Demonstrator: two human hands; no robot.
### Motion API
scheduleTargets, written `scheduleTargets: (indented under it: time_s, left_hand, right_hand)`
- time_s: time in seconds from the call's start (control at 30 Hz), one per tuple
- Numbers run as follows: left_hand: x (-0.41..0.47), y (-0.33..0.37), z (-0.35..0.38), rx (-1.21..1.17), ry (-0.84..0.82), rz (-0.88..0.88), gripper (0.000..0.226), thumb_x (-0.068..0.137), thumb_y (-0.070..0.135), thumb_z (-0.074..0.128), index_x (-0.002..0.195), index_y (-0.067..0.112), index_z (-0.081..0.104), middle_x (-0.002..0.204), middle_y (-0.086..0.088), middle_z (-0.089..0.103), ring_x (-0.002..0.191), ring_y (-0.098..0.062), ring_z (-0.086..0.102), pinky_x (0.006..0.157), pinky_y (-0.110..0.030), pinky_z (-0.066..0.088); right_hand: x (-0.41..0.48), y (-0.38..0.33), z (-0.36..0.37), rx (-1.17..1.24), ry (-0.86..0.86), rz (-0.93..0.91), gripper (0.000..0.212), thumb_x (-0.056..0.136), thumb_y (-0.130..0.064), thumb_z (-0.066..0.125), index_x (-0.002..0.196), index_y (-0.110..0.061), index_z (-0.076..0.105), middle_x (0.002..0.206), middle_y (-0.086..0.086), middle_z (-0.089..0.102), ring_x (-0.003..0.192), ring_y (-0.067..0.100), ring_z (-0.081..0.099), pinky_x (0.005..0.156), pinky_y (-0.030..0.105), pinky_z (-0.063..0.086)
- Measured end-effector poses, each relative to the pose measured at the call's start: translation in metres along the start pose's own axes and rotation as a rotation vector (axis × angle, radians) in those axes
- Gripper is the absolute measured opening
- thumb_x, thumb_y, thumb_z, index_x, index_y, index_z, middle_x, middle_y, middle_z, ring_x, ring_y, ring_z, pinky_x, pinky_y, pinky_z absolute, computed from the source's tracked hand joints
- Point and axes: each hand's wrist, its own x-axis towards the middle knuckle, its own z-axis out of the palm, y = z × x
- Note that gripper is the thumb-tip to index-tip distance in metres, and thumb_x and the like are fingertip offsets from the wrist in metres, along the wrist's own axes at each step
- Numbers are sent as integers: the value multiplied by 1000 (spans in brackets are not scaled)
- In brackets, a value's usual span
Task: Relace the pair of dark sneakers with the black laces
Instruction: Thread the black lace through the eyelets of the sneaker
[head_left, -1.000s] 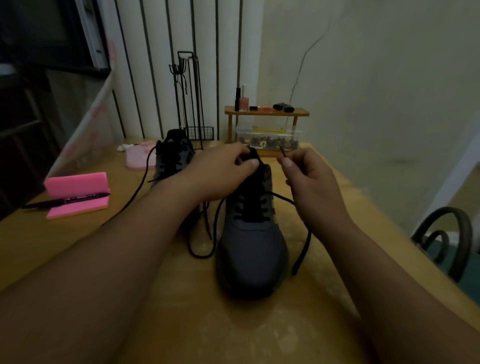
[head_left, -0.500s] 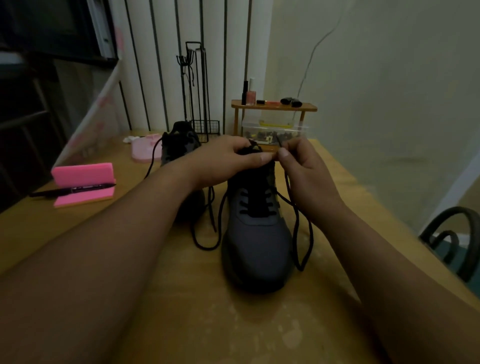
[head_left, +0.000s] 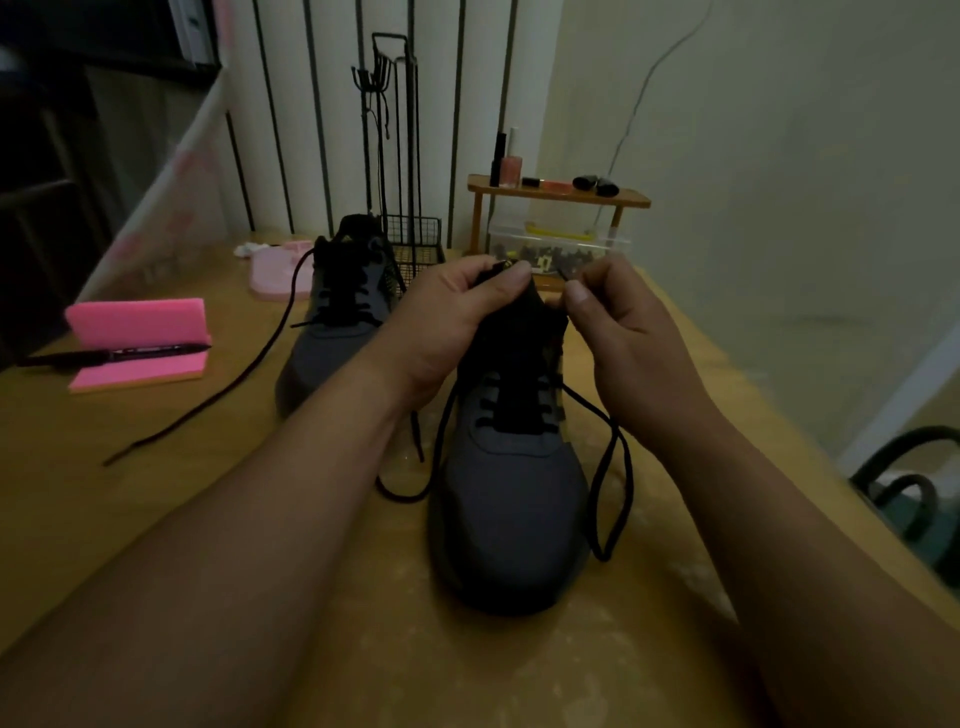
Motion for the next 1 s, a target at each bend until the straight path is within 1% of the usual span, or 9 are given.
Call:
scheduleTargets:
  time_s: [0.13,0.2,0.3,0.4,0.47,0.6,0.7,0.8,1.0]
  left_hand:
    - [2,3,1,61,-11,-1,39,105,23,62,120,-13,63,118,-35,66,107,-41,71,102,-58,52]
    - [2,4,0,66,-27,9,40,106,23,61,120,-14,62,117,-36,66,100,-34,71,99,-52,55]
    - [2,4,-2,51,-56,-11,38,107,22,58,121,-13,63,114,-31,70,100,-30,71,92,-40,59]
    - [2,6,-2,32,-69,-44,38,107,23,57,122,-11,65,110,-21,72,100,-27,72,90,-34,59]
    - [2,7,-1,28,-60,-48,38,106,23,58,122,-11,65,115,-24,72,104,-31,72,95,-38,58]
    - [2,8,-2,28,-46,-57,38,106,24,59,119,-11,67,118,-29,70,103,-30,72,101,-45,55]
    - [3,7,-2,22,-50,-70,32,105,24,59,114,-4,71,108,-19,74,101,-28,73,98,-42,56]
    - [3,7,-1,21,-48,-69,28,105,24,59,111,0,73,104,-15,76,99,-28,74,95,-40,57]
    - [4,7,0,31,-23,-62,31,104,23,60,114,-4,71,113,-23,75,102,-30,74,95,-41,58]
  right_hand:
    - [-2,-2,0,-16,-20,12,20,108,-23,52,100,-5,55,91,13,56,75,9,49,65,22,42]
    - [-5,0,-1,7,-12,47,15,107,-23,55,99,-11,60,94,8,62,84,15,59,74,29,50]
    - [-14,0,-6,9,48,71,10,105,-24,61,100,-18,68,95,-2,69,90,11,66,81,35,58]
    - [-18,-6,-14,15,110,69,7,103,-21,64,98,-23,68,91,-2,71,81,8,68,68,26,58]
    - [-18,-9,-20,-18,86,68,6,101,-22,66,98,-25,69,88,-2,71,68,3,64,58,21,53]
    - [-17,-10,-25,-171,0,24,4,98,-27,71,94,-30,71,89,-15,71,86,2,65,74,24,51]
    - [-18,-12,-23,-244,-40,-14,12,98,-28,70,90,-36,69,84,-29,66,83,-7,60,67,7,41]
    - [-20,-13,-20,-281,-42,-52,9,97,-23,72,92,-31,70,83,-23,66,78,-9,58,65,4,39]
    - [-22,-9,-19,-317,-37,-46,5,94,-22,75,92,-25,71,84,-19,65,77,-9,57,63,5,39]
